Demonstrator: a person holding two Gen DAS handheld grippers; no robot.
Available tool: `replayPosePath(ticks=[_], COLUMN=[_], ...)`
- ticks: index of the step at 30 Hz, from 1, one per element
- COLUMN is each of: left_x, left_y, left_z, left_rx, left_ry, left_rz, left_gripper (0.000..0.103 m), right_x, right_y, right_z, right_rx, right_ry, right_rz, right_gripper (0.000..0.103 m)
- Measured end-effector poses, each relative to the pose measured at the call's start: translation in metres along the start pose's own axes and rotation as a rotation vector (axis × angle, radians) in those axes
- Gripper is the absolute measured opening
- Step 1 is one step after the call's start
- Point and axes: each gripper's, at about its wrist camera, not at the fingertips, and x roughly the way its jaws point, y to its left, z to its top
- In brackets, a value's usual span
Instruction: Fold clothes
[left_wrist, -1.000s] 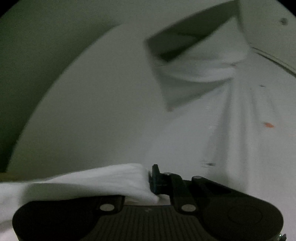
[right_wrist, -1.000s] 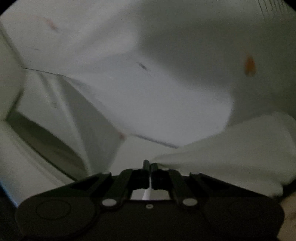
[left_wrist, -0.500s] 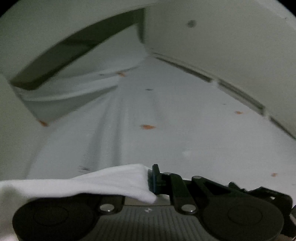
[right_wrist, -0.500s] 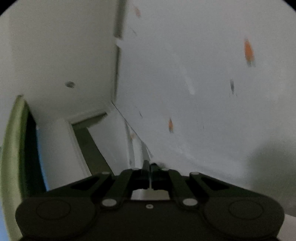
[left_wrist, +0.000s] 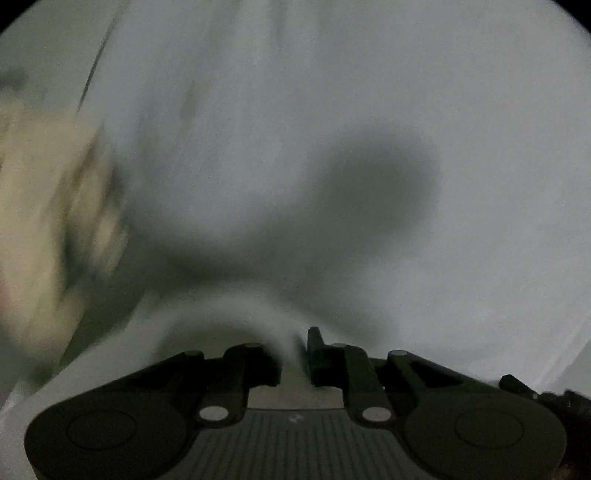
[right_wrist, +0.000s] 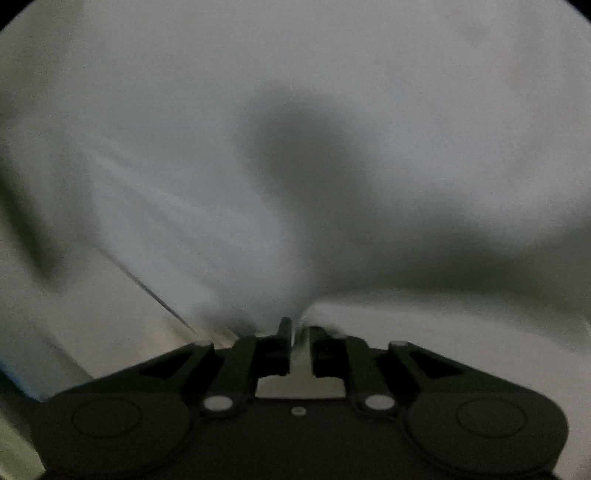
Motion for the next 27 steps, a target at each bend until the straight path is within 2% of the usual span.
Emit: replayPosePath(ticks=[1,3,5,6,7,9,10,13,16,20,22,27], left_x=[0.011,0.013,0.002,-0.006,-0.014,-0.028,-0.033,-0.048,-0.062,-0.069,-0.060,-0.005], left_y=[0.012,0.030,0.039,0.039,0.039,0.039,0.039,0.049,0.059,0.069,0.075,0.098], left_z=[-0.029,-0.075,-0.095,-0.095,-0.092,-0.082,-0.080,-0.059,-0.036,-0.003,0.014,0.045], left_rx=[-0.028,-0.095,-0.097,-0.090,-0.084,-0.063,-0.050,-0.040,-0.032,-0.024,-0.013,0.066], left_ry=[0.104,0.254,0.314,0.298,0.274,0.205,0.171,0.076,-0.018,-0.128,-0.137,-0.062], left_rz=[0.030,0.050,0.052,0.046,0.040,0.028,0.027,0.030,0.032,0.056,0.112,0.179], left_gripper=[0.013,0.013,0.018,0.019,0.022,0.026,0.028,0.033,0.038,0.044,0.044,0.044], right_x=[0.013,0.016,0.001,-0.006,-0.013,-0.032,-0.051,-0.061,-0.059,-0.065,-0.068,-0.072], right_y=[-0.030,-0.079,-0.095,-0.103,-0.111,-0.133,-0.153,-0.164,-0.167,-0.172,-0.176,-0.170], right_z=[-0.024,-0.070,-0.092,-0.103,-0.113,-0.115,-0.122,-0.117,-0.113,-0.115,-0.113,-0.106], right_rx=[0.064,0.193,0.254,0.284,0.315,0.369,0.376,0.387,0.392,0.404,0.403,0.380], right_ry=[0.098,0.210,0.219,0.224,0.227,0.164,0.134,0.055,0.024,0.013,0.009,0.029], right_rz=[-0.094,-0.198,-0.211,-0.217,-0.223,-0.228,-0.233,-0.270,-0.283,-0.276,-0.277,-0.333], right_gripper=[0.012,0.012,0.012,0.014,0.021,0.028,0.029,0.033,0.039,0.039,0.039,0.039])
